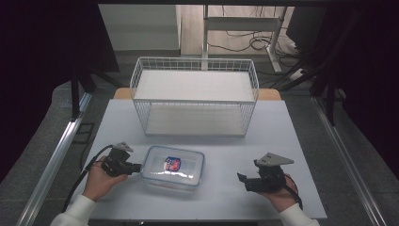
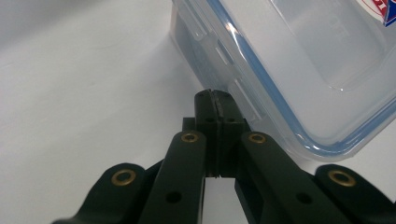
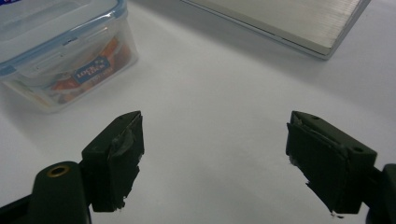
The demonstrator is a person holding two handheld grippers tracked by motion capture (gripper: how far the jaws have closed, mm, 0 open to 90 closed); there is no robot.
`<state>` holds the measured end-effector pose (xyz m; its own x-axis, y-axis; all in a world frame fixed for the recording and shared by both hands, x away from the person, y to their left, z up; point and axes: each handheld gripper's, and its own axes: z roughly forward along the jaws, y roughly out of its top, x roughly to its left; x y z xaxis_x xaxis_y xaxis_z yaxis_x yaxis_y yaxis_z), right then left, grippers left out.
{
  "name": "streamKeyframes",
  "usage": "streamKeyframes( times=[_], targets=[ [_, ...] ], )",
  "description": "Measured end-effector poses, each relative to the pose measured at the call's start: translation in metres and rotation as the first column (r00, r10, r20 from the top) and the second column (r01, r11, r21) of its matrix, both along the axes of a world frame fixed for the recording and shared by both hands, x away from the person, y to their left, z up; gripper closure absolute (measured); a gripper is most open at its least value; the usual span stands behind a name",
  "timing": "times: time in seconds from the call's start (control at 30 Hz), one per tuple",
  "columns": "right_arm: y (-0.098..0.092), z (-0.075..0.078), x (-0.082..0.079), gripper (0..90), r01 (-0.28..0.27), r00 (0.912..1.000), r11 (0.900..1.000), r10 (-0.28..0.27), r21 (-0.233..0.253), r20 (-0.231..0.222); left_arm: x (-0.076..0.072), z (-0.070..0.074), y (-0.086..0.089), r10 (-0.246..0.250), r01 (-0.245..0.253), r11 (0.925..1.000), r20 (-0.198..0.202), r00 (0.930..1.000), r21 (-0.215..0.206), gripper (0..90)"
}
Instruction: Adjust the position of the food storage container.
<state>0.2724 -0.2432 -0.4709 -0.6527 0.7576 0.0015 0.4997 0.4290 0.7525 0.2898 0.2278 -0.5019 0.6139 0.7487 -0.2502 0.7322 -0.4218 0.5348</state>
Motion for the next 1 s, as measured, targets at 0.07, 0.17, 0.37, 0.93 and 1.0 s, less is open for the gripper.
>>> streamKeyframes(
  times=[0.07, 0.17, 0.37, 0.93, 1.0],
  targets=[
    [0.0, 0.0, 0.0, 19.4, -0.002, 1.0, 1.0, 0.002, -0.003, 0.001, 0.001, 0.0, -0.004, -0.007, 0.007, 1.0, 0.002, 1.0, -0.003, 89.7],
    [0.0, 0.0, 0.001, 19.4, 0.0, 1.0, 1.0, 0.0, -0.001, -0.003, 0.004, 0.001, -0.022, -0.045, 0.045, 0.999, 0.002, 0.999, -0.006, 89.7],
    [0.0, 0.0, 0.0, 19.4, -0.001, 1.0, 1.0, 0.001, -0.001, -0.001, 0.007, 0.002, -0.044, -0.078, 0.077, 0.9967, -0.004, 0.997, -0.026, 89.7],
    [-0.001, 0.001, 0.002, 19.5, -0.003, 1.0, 1.0, 0.003, 0.003, 0.005, 0.002, 0.011, -0.034, -0.052, 0.055, 0.9971, 0.055, 0.9971, -0.052, 89.7],
    [-0.002, 0.0, 0.003, 19.5, -0.001, 1.0, 1.0, 0.001, 0.006, 0.004, -0.001, 0.016, -0.023, -0.025, 0.031, 0.9958, 0.075, 0.9969, -0.086, 89.7]
  ],
)
